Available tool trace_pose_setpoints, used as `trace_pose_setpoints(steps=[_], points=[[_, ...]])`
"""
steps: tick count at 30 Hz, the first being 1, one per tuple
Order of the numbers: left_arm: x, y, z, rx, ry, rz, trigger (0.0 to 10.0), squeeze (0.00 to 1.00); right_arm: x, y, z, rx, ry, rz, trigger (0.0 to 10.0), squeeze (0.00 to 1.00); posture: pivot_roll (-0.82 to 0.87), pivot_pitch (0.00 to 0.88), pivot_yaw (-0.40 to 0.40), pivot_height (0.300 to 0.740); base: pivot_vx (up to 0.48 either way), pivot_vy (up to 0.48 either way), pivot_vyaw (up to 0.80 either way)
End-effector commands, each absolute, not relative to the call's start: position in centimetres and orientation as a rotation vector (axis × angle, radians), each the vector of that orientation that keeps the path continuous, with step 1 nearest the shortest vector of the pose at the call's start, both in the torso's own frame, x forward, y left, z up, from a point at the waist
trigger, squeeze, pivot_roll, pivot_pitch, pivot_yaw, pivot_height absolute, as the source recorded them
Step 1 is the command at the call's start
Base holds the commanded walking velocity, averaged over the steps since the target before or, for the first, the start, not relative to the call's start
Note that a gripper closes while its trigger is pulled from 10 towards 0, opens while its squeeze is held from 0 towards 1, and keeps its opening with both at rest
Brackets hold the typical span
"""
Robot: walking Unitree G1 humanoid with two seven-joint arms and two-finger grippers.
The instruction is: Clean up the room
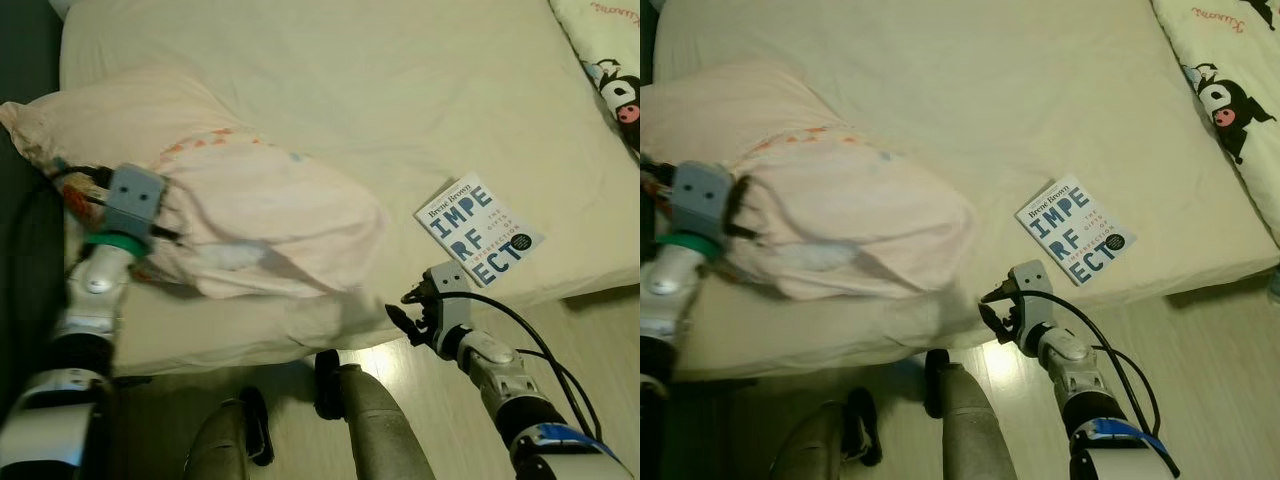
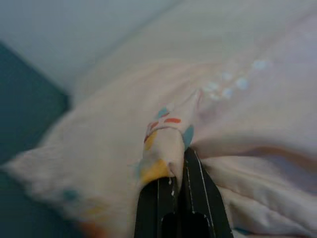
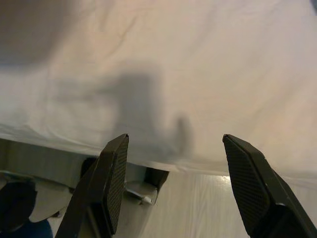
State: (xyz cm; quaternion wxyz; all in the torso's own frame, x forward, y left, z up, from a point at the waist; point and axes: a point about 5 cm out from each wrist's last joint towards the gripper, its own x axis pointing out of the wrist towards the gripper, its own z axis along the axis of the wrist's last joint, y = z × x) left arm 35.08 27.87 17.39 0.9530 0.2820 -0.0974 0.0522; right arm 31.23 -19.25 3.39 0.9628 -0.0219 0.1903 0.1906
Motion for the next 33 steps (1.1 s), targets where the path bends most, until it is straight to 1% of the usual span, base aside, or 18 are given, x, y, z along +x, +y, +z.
trace_pose_setpoints(steps=[1, 2, 3, 4, 7, 9, 12, 15, 17, 19, 20, 21, 24, 27, 30, 31, 32, 33], points=[[34.4, 29.1, 16.0, 0.616, -0.122, 0.153, 0.0, 0.00, 30.2, -19.6, 2.1, -0.013, 0.430, 0.360, 10.0, 0.00, -0.22, 0.280, 0.042, 0.740, 0.000, 0.000, 0.00], [34.0, 29.9, 15.6, 0.671, -0.089, 0.167, 0.0, 0.00, 30.3, -19.6, 2.2, -0.008, 0.427, 0.355, 10.0, 0.00, -0.21, 0.280, 0.041, 0.740, 0.000, 0.000, 0.00], [34.0, 29.9, 15.6, 0.671, -0.089, 0.167, 0.0, 0.00, 30.3, -19.6, 2.2, -0.008, 0.427, 0.355, 10.0, 0.00, -0.21, 0.280, 0.041, 0.740, 0.000, 0.000, 0.00], [33.6, 30.5, 15.2, 0.712, -0.060, 0.174, 0.0, 0.00, 30.3, -19.6, 2.2, -0.007, 0.425, 0.353, 10.0, 0.00, -0.21, 0.282, 0.044, 0.740, 0.000, 0.000, 0.00], [33.0, 31.3, 14.6, 0.756, -0.026, 0.188, 0.0, 0.00, 30.3, -19.5, 2.2, -0.004, 0.424, 0.350, 10.0, 0.00, -0.21, 0.282, 0.044, 0.740, 0.000, 0.000, 0.00], [33.0, 31.3, 14.6, 0.756, -0.026, 0.188, 0.0, 0.00, 30.3, -19.5, 2.2, -0.004, 0.424, 0.350, 10.0, 0.00, -0.21, 0.282, 0.044, 0.740, 0.000, 0.000, 0.00], [30.8, 34.2, 13.3, 0.810, 0.061, 0.281, 0.0, 0.00, 30.3, -19.5, 2.1, -0.002, 0.426, 0.344, 10.0, 0.00, -0.20, 0.284, 0.043, 0.740, 0.000, 0.000, 0.00], [30.3, 34.8, 13.1, 0.825, 0.080, 0.307, 0.0, 0.00, 30.4, -19.5, 2.1, -0.002, 0.427, 0.342, 10.0, 0.00, -0.20, 0.283, 0.042, 0.740, 0.000, 0.000, 0.00], [28.8, 36.4, 12.2, 0.845, 0.139, 0.369, 0.0, 0.00, 30.4, -19.4, 2.1, -0.003, 0.428, 0.342, 10.0, 0.00, -0.20, 0.282, 0.041, 0.740, 0.000, 0.000, 0.00], [28.8, 36.4, 12.2, 0.845, 0.139, 0.369, 0.0, 0.00, 30.4, -19.4, 2.1, -0.003, 0.428, 0.342, 10.0, 0.00, -0.20, 0.282, 0.041, 0.740, 0.000, 0.000, 0.00], [28.0, 37.1, 11.7, 0.849, 0.175, 0.400, 0.0, 0.00, 30.5, -19.4, 2.1, -0.004, 0.428, 0.342, 10.0, 0.00, -0.19, 0.280, 0.039, 0.740, 0.000, 0.000, 0.00], [28.0, 37.1, 11.7, 0.849, 0.175, 0.400, 0.0, 0.00, 30.5, -19.4, 2.1, -0.004, 0.428, 0.342, 10.0, 0.00, -0.19, 0.280, 0.039, 0.740, 0.000, 0.000, 0.00], [25.5, 38.7, 10.3, 0.859, 0.251, 0.490, 0.0, 0.00, 30.7, -19.2, 2.3, -0.003, 0.426, 0.341, 10.0, 0.00, -0.18, 0.277, 0.036, 0.740, 0.000, 0.000, 0.00], [25.0, 39.0, 10.1, 0.861, 0.263, 0.508, 0.0, 0.00, 30.7, -19.2, 2.3, -0.002, 0.426, 0.341, 10.0, 0.00, -0.18, 0.276, 0.036, 0.740, 0.000, 0.000, 0.00], [23.2, 39.6, 9.2, 0.852, 0.301, 0.575, 0.0, 0.00, 30.8, -19.0, 2.3, -0.001, 0.426, 0.345, 10.0, 0.00, -0.17, 0.273, 0.038, 0.740, 0.000, 0.000, 0.00], [23.2, 39.6, 9.2, 0.852, 0.301, 0.575, 0.0, 0.00, 30.8, -19.0, 2.3, -0.001, 0.426, 0.345, 10.0, 0.00, -0.17, 0.273, 0.038, 0.740, 0.000, 0.000, 0.00], [22.1, 39.4, 7.9, 0.825, 0.347, 0.591, 0.0, 0.00, 30.9, -18.8, 2.3, 0.003, 0.427, 0.347, 10.0, 0.00, -0.15, 0.269, 0.044, 0.740, 0.000, 0.000, 0.00], [22.1, 39.4, 7.9, 0.825, 0.347, 0.591, 0.0, 0.00, 30.9, -18.8, 2.3, 0.003, 0.427, 0.347, 10.0, 0.00, -0.15, 0.269, 0.044, 0.740, 0.000, 0.000, 0.00]])
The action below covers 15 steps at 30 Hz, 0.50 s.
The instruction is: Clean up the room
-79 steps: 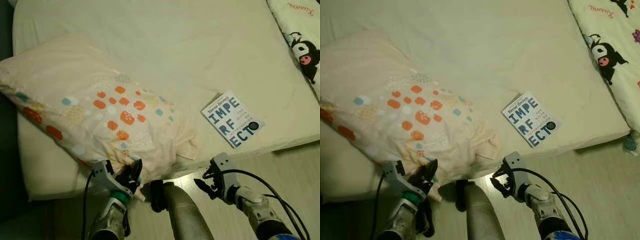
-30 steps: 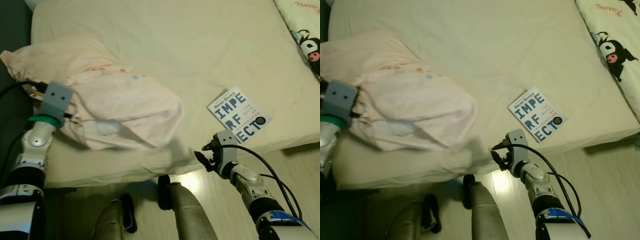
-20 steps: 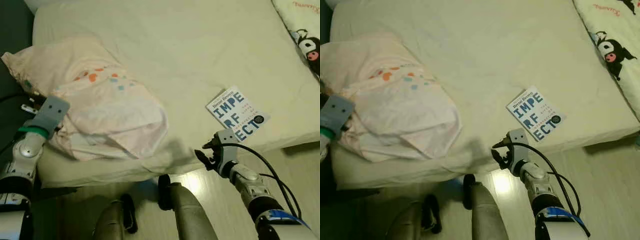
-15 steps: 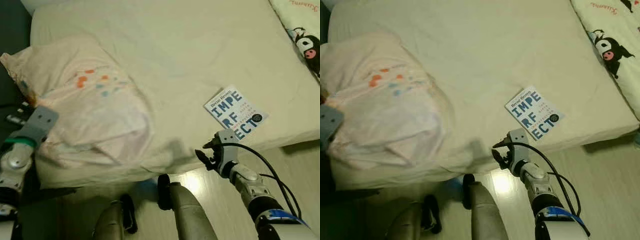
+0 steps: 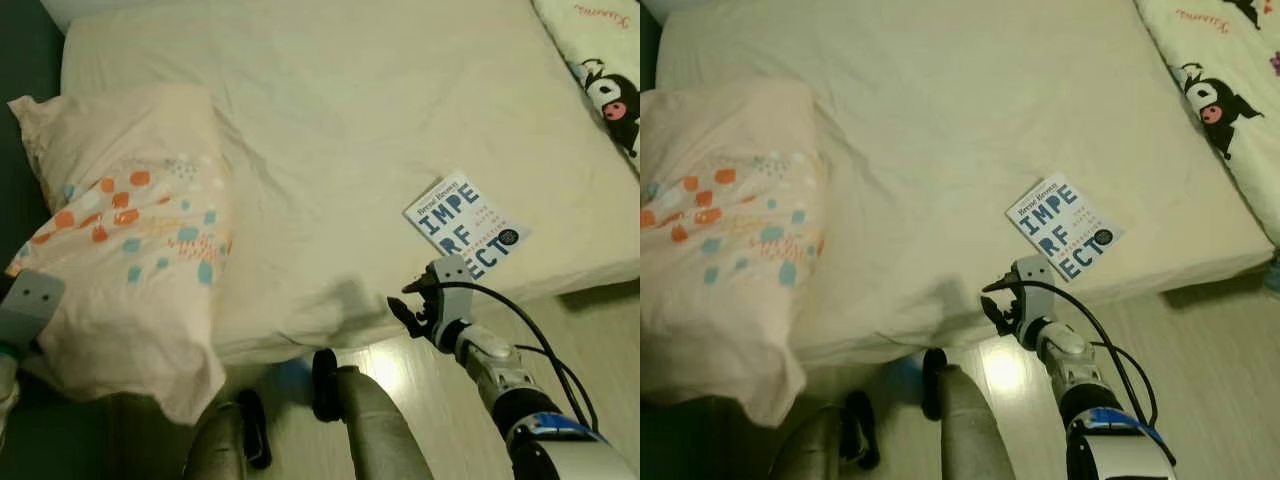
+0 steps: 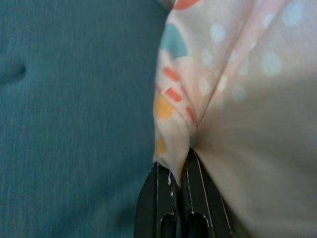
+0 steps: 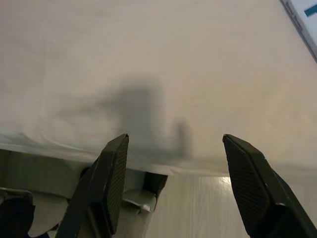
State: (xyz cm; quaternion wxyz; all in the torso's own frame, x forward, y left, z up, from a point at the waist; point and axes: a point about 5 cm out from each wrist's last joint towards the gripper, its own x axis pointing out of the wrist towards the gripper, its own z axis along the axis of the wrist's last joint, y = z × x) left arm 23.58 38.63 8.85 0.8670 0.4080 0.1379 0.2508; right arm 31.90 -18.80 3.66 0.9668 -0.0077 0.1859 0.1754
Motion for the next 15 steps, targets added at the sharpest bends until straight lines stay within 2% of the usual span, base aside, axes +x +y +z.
trace_pose_setpoints(steps=[1, 2, 3, 5, 8, 9, 11, 14, 15], points=[[21.8, 39.1, 7.2, 0.808, 0.364, 0.585, 0.0, 0.00, 30.9, -18.7, 2.3, 0.004, 0.427, 0.347, 10.0, 0.00, -0.15, 0.268, 0.044, 0.740, 0.000, 0.000, 0.00], [21.8, 39.1, 7.2, 0.808, 0.364, 0.585, 0.0, 0.00, 30.9, -18.7, 2.3, 0.004, 0.427, 0.347, 10.0, 0.00, -0.15, 0.268, 0.044, 0.740, 0.000, 0.000, 0.00], [21.7, 37.3, 5.3, 0.745, 0.386, 0.530, 0.0, 0.00, 30.8, -18.6, 2.2, 0.008, 0.429, 0.350, 10.0, 0.00, -0.15, 0.267, 0.046, 0.740, 0.000, 0.000, 0.00], [21.6, 36.8, 4.9, 0.732, 0.389, 0.517, 0.0, 0.00, 30.8, -18.5, 2.2, 0.009, 0.430, 0.351, 10.0, 0.00, -0.15, 0.267, 0.046, 0.740, 0.000, 0.000, 0.00], [22.3, 30.5, 0.8, 0.335, 0.378, 0.389, 0.0, 0.00, 30.8, -18.3, 2.1, 0.008, 0.431, 0.356, 10.0, 0.00, -0.15, 0.265, 0.045, 0.740, 0.000, 0.000, 0.00], [22.3, 30.5, 0.8, 0.335, 0.378, 0.389, 0.0, 0.00, 30.8, -18.3, 2.1, 0.008, 0.431, 0.356, 10.0, 0.00, -0.15, 0.265, 0.045, 0.740, 0.000, 0.000, 0.00], [22.7, 27.3, -0.6, 0.148, 0.373, 0.312, 0.0, 0.00, 30.8, -18.2, 2.1, 0.008, 0.432, 0.359, 10.0, 0.00, -0.15, 0.263, 0.046, 0.740, 0.000, 0.000, 0.00], [22.8, 26.5, -0.9, 0.103, 0.377, 0.291, 0.0, 0.00, 30.8, -18.2, 2.1, 0.008, 0.432, 0.359, 10.0, 0.00, -0.15, 0.263, 0.046, 0.740, 0.000, 0.000, 0.00], [22.9, 25.3, -1.2, 0.046, 0.372, 0.258, 1.0, 0.00, 30.8, -18.2, 2.1, 0.006, 0.432, 0.360, 10.0, 0.00, -0.15, 0.261, 0.044, 0.740, 0.000, 0.000, 0.00]])
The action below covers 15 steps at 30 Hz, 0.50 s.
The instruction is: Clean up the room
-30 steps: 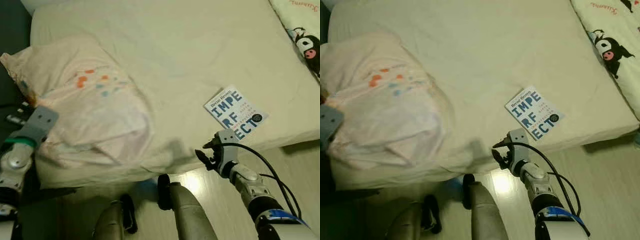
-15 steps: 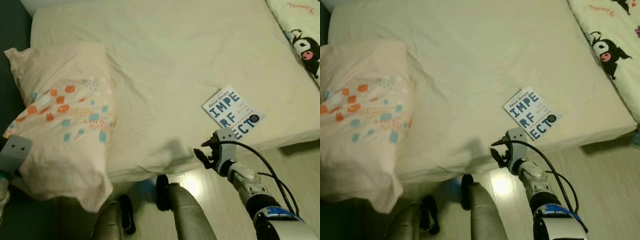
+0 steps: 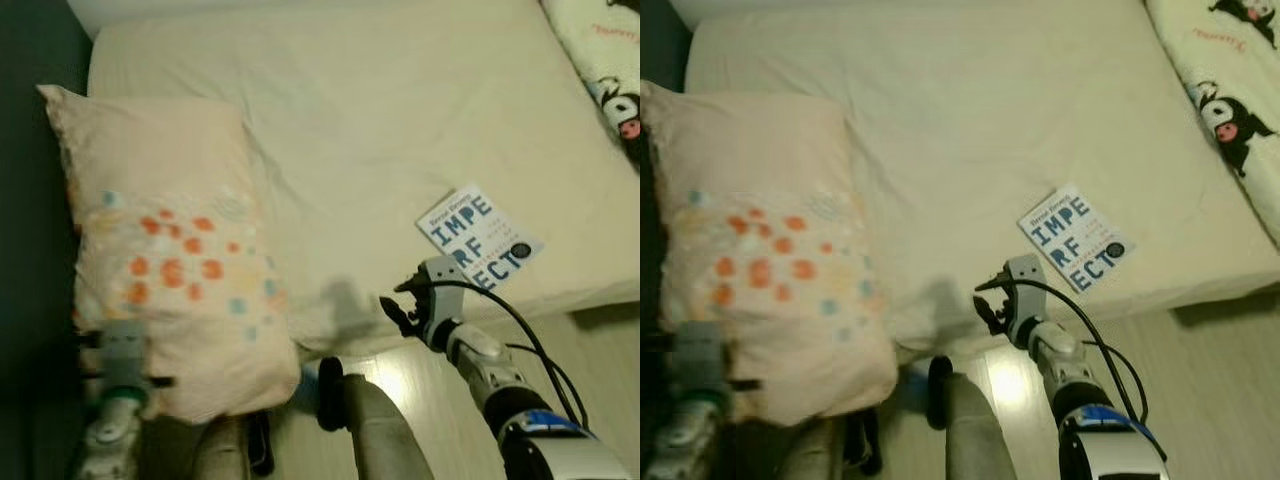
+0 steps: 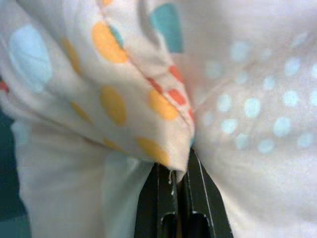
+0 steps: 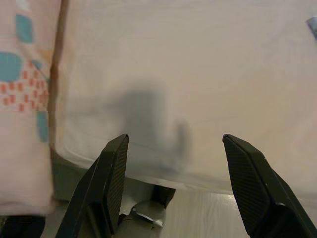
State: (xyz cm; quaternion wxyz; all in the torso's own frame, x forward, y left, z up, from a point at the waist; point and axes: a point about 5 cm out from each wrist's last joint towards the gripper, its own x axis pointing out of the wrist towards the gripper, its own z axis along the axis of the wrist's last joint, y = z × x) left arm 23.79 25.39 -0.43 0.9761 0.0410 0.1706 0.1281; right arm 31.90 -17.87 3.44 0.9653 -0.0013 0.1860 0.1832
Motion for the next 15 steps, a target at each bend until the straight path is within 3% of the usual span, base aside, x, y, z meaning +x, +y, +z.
trace_pose_setpoints(steps=[1, 2, 4, 5, 6, 7, 8, 12, 15], points=[[23.0, 24.4, -1.4, 0.011, 0.373, 0.238, 1.4, 0.00, 30.9, -18.2, 2.2, 0.005, 0.430, 0.360, 10.0, 0.00, -0.15, 0.257, 0.045, 0.740, 0.000, 0.000, 0.00], [23.0, 24.4, -1.4, 0.011, 0.373, 0.238, 1.4, 0.00, 30.9, -18.2, 2.2, 0.005, 0.430, 0.360, 10.0, 0.00, -0.15, 0.257, 0.045, 0.740, 0.000, 0.000, 0.00], [23.3, 23.8, -1.3, -0.035, 0.358, 0.235, 4.8, 0.00, 31.1, -18.2, 2.3, 0.005, 0.427, 0.359, 10.0, 0.00, -0.15, 0.250, 0.046, 0.740, 0.000, 0.000, 0.00], [23.5, 23.9, -1.1, -0.035, 0.348, 0.241, 7.7, 0.00, 31.1, -18.1, 2.4, 0.005, 0.424, 0.360, 10.0, 0.00, -0.15, 0.250, 0.046, 0.740, 0.000, 0.000, 0.00], [23.5, 23.9, -1.1, -0.035, 0.348, 0.241, 7.7, 0.00, 31.1, -18.1, 2.4, 0.005, 0.424, 0.360, 10.0, 0.00, -0.15, 0.250, 0.046, 0.740, 0.000, 0.000, 0.00], [23.7, 24.3, -0.7, -0.031, 0.335, 0.257, 10.0, 0.40, 31.1, -18.1, 2.4, 0.005, 0.423, 0.360, 10.0, 0.00, -0.15, 0.247, 0.043, 0.740, 0.000, 0.000, 0.00], [23.9, 24.8, -0.4, -0.026, 0.312, 0.267, 10.0, 1.00, 31.2, -18.1, 2.4, 0.005, 0.423, 0.360, 10.0, 0.00, -0.15, 0.242, 0.044, 0.740, 0.000, 0.000, 0.00], [24.8, 25.8, 1.3, -0.028, 0.224, 0.287, 10.0, 1.00, 31.3, -17.9, 2.5, 0.009, 0.419, 0.361, 10.0, 0.00, -0.15, 0.237, 0.043, 0.740, 0.000, 0.000, 0.00], [26.7, 27.1, 4.7, -0.090, 0.051, 0.314, 10.0, 1.00, 31.7, -17.7, 2.9, 0.043, 0.404, 0.364, 10.0, 0.00, -0.15, 0.225, 0.040, 0.740, 0.000, 0.000, 0.00]])
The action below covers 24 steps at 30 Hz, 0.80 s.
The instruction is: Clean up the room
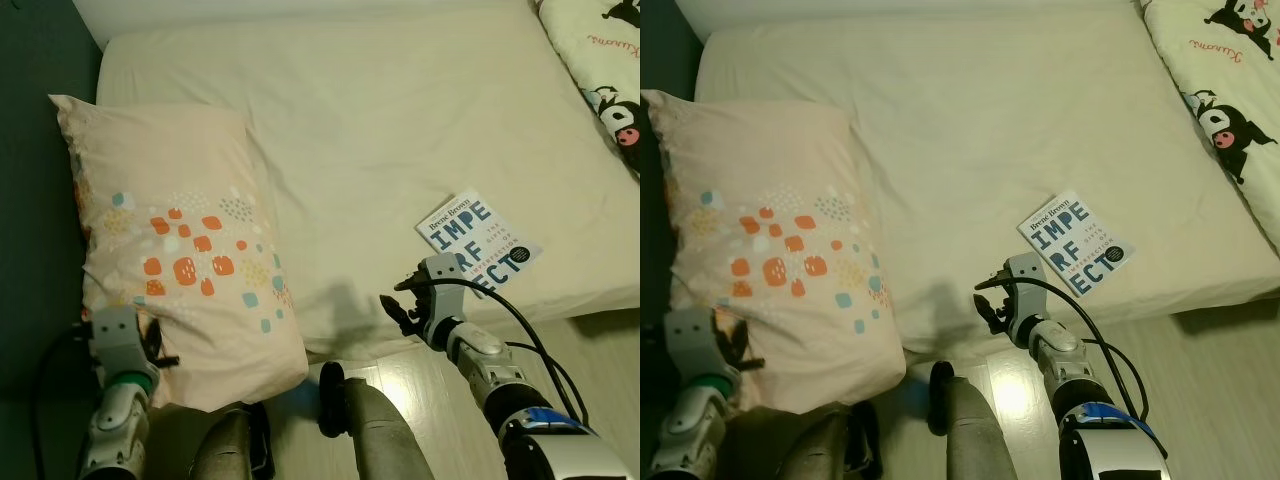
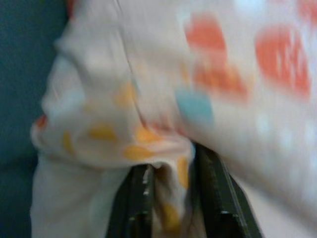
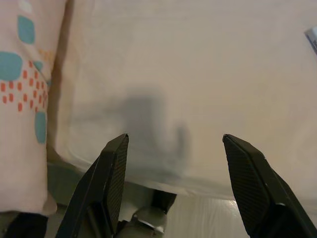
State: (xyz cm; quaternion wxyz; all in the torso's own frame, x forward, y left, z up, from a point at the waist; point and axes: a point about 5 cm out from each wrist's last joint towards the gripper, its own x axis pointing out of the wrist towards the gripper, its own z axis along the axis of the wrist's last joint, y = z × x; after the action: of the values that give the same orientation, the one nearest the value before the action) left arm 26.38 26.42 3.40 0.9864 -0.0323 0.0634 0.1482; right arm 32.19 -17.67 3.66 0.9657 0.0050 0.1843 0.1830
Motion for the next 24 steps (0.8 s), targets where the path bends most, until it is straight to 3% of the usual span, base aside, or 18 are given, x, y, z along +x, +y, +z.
trace_pose_setpoints(steps=[1, 9, 17, 21, 22, 24], points=[[26.7, 27.1, 4.7, -0.090, 0.051, 0.314, 10.0, 1.00, 31.7, -17.7, 2.9, 0.043, 0.404, 0.364, 10.0, 0.00, -0.15, 0.225, 0.040, 0.740, 0.000, 0.000, 0.00], [28.1, 30.1, 10.7, -0.046, -0.161, 0.346, 10.0, 1.00, 32.2, -16.0, 3.4, 0.077, 0.392, 0.420, 10.0, 0.00, -0.13, 0.197, 0.031, 0.740, 0.000, 0.000, 0.00], [25.9, 31.9, 8.4, 0.007, -0.053, 0.409, 10.0, 1.00, 32.2, -15.2, 3.4, 0.083, 0.393, 0.457, 10.0, 0.00, -0.12, 0.177, 0.032, 0.740, 0.000, 0.000, 0.00], [24.2, 32.1, 5.8, -0.010, 0.048, 0.530, 10.0, 1.00, 32.3, -14.9, 3.5, 0.084, 0.382, 0.480, 10.0, 0.00, -0.10, 0.167, 0.029, 0.740, 0.000, 0.000, 0.77], [23.3, 32.0, 4.6, -0.014, 0.092, 0.569, 10.0, 0.00, 32.3, -14.5, 3.6, 0.087, 0.380, 0.501, 10.0, 0.00, -0.09, 0.160, 0.032, 0.740, 0.000, 0.000, 0.77], [21.8, 31.9, 2.8, -0.049, 0.155, 0.629, 10.0, 0.00, 32.3, -14.0, 3.7, 0.093, 0.381, 0.537, 10.0, 0.00, -0.09, 0.153, 0.033, 0.740, 0.000, 0.000, 0.77]])
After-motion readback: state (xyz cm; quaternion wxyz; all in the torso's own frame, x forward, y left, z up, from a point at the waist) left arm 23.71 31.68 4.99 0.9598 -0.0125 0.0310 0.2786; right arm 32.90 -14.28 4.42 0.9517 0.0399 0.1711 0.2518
